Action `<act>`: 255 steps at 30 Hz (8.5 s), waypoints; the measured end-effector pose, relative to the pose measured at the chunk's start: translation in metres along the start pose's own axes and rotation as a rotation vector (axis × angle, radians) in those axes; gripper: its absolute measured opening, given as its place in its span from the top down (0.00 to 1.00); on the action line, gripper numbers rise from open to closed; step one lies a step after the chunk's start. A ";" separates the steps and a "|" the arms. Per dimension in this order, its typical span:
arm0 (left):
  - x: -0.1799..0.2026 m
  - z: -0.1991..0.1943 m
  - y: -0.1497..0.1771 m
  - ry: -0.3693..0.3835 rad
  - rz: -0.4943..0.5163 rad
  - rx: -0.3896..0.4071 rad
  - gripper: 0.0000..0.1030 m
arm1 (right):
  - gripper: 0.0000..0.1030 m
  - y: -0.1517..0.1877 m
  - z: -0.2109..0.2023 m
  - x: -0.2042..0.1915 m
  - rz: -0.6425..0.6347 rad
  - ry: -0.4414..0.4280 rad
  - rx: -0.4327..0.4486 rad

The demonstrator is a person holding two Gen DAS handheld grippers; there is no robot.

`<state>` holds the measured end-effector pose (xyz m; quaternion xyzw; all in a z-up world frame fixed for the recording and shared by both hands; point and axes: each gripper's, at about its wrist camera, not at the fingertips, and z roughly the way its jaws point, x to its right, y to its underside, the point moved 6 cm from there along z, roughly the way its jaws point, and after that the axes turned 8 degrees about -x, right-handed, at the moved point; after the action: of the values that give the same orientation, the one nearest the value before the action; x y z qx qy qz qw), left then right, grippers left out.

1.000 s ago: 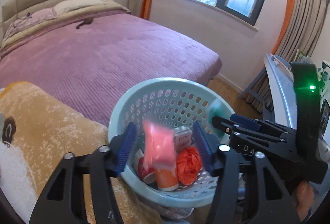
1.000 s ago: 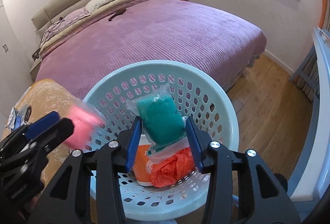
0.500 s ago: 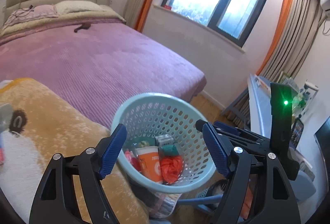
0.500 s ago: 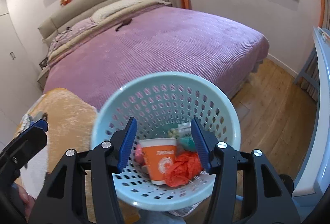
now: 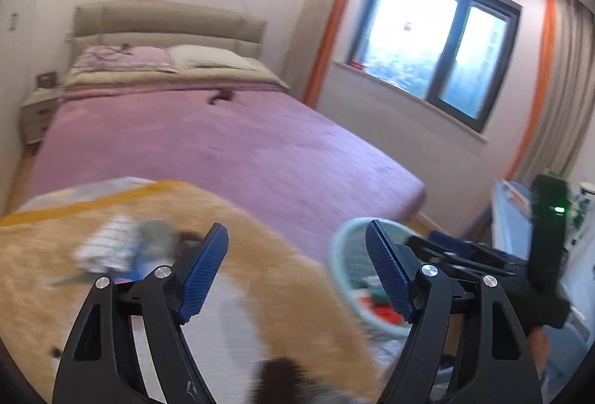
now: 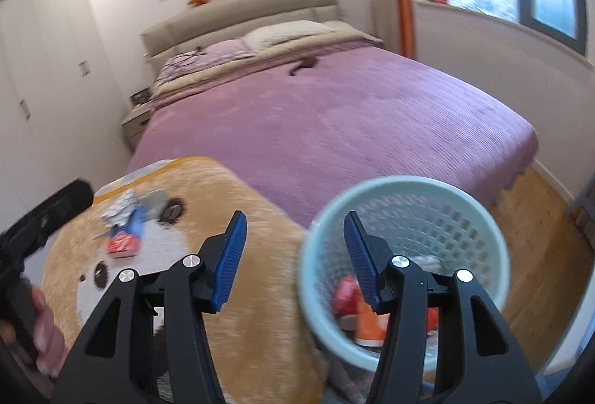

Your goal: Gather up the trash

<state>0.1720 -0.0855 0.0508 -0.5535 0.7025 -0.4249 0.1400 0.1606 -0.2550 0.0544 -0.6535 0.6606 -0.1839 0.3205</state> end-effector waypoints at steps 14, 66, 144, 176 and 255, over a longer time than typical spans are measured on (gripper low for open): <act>-0.169 0.023 -0.003 -0.137 -0.066 -0.106 0.28 | 0.50 0.009 0.072 -0.150 -0.193 -0.175 -0.075; -0.126 -0.019 0.059 -0.101 -0.245 -0.061 0.81 | 0.44 0.020 0.086 -0.160 -0.090 -0.125 -0.092; 0.018 -0.052 0.116 -0.291 0.033 0.246 0.07 | 0.31 0.086 -0.094 0.016 0.052 0.333 0.366; 0.019 -0.050 0.130 -0.307 0.022 0.206 0.07 | 0.31 0.125 -0.074 0.018 0.045 0.295 0.308; 0.016 -0.050 0.126 -0.311 0.021 0.188 0.07 | 0.31 0.133 -0.053 0.010 -0.001 0.249 0.248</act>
<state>0.0500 -0.0749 -0.0095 -0.5898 0.6353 -0.3965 0.3021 0.0267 -0.2633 0.0026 -0.5812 0.6672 -0.3439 0.3143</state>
